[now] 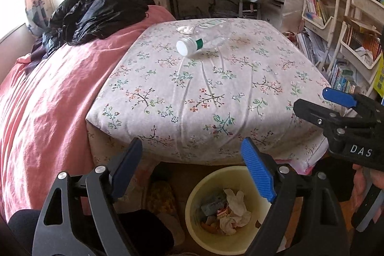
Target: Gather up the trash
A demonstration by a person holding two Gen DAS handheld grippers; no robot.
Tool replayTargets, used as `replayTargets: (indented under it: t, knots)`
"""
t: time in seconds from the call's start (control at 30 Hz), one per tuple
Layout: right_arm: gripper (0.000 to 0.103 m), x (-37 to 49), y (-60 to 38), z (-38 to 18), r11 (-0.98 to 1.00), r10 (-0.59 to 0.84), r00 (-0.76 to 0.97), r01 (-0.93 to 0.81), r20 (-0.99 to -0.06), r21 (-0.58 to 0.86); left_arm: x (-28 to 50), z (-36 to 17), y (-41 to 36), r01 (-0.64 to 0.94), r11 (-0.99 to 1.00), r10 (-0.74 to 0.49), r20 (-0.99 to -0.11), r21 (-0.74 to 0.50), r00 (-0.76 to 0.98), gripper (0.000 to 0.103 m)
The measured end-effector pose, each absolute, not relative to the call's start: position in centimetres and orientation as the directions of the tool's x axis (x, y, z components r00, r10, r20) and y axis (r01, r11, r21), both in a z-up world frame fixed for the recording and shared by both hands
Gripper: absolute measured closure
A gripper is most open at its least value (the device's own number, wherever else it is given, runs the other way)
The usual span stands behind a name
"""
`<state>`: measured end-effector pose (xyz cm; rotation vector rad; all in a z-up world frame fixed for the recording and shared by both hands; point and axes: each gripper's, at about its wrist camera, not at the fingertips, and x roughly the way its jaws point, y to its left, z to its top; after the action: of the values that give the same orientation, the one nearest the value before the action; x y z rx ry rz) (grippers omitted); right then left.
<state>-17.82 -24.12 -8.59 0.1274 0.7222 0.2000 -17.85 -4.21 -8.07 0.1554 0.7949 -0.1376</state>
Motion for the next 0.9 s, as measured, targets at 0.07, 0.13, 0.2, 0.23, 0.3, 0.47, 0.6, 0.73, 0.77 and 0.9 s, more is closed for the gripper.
replayTargets:
  t: [0.07,0.13,0.2,0.23,0.3,0.47,0.6,0.73,0.77,0.9]
  knots:
    - [0.018,-17.82,-24.10,-8.62,0.974,0.223,0.734,-0.135,-0.642,0.184,-17.82,-7.97,-4.21,0.177,0.980,-0.063,-0.715,0.087,0.697,0.021]
    - [0.018,-17.82,-24.05,-8.62,0.974,0.223,0.734,-0.136,-0.642,0.182,-17.86,-7.90,-4.23,0.174,0.981,-0.061,-0.711,0.087,0.701,0.020]
    - [0.018,-17.81,-24.03,-8.63,0.974,0.222,0.734,-0.136,-0.642,0.181,-17.89,-7.84,-4.23,0.172,0.981,-0.061,-0.708,0.086,0.703,0.019]
    - [0.018,-17.81,-24.03,-8.63,0.974,0.223,0.733,-0.136,-0.642,0.182,-17.90,-7.78,-4.20,0.169,0.982,-0.060,-0.705,0.086,0.706,0.019]
    - [0.018,-17.84,-24.06,-8.65,0.974,0.222,0.733,-0.137,-0.643,0.181,-17.94,-7.72,-4.10,0.164,0.983,-0.059,-0.701,0.084,0.711,0.018]
    - [0.018,-17.80,-24.01,-8.67,0.974,0.221,0.733,-0.136,-0.644,0.180,-17.93,-7.61,-4.00,0.154,0.985,-0.055,-0.697,0.081,0.715,0.017]
    - [0.017,-17.78,-23.95,-8.72,0.975,0.220,0.733,-0.139,-0.644,0.175,-17.93,-7.49,-3.88,0.149,0.986,-0.053,-0.692,0.079,0.720,0.016]
    - [0.015,-17.82,-23.89,-8.64,0.976,0.216,0.739,-0.140,-0.638,0.168,-17.92,-7.40,-3.83,0.144,0.987,-0.052,-0.689,0.077,0.723,0.015]
    - [0.015,-17.80,-23.86,-8.65,0.976,0.215,0.740,-0.141,-0.638,0.166,-17.95,-7.38,-3.85,0.143,0.987,-0.052,-0.688,0.076,0.724,0.015]
    - [0.015,-17.81,-23.79,-8.68,0.976,0.215,0.739,-0.141,-0.638,0.165,-17.99,-7.21,-3.78,0.140,0.987,-0.054,-0.682,0.072,0.730,0.015]
